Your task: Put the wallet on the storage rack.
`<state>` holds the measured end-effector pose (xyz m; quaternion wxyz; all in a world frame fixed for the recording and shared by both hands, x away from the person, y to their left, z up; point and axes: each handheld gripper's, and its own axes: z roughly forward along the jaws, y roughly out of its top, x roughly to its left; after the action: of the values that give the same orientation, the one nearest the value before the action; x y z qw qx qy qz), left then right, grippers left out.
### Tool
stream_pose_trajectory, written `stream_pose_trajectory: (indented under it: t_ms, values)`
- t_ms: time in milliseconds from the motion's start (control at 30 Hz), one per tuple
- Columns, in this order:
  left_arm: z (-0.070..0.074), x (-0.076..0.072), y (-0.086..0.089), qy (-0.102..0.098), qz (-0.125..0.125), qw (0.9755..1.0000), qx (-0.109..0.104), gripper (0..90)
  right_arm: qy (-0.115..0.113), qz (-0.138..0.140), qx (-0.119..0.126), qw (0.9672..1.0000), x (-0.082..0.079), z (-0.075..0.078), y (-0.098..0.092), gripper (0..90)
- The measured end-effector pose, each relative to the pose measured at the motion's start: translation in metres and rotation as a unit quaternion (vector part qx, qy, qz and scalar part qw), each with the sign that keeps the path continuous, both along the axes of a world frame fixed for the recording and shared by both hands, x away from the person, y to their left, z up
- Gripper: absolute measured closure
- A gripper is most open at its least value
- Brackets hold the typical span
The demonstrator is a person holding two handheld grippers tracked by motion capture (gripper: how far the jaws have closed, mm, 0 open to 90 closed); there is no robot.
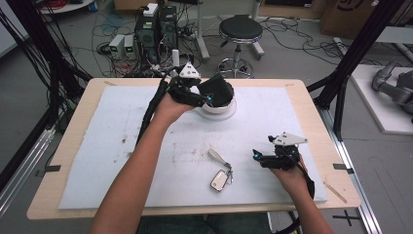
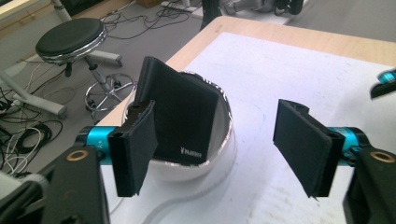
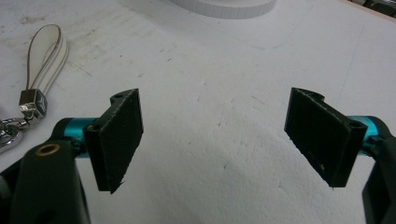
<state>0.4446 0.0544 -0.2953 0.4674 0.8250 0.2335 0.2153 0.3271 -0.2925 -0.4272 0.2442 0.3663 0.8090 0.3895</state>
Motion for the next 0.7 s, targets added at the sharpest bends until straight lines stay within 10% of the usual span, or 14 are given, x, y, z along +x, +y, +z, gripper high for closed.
stream_pose_trajectory:
  t_ms: [700]
  values:
    - [-0.027, -0.067, 0.082, -0.003, 0.016, 0.9998, -0.009, 24.8, 0.004, 0.005, -0.006, 1.0, 0.0, -0.001, 0.003, 19.6]
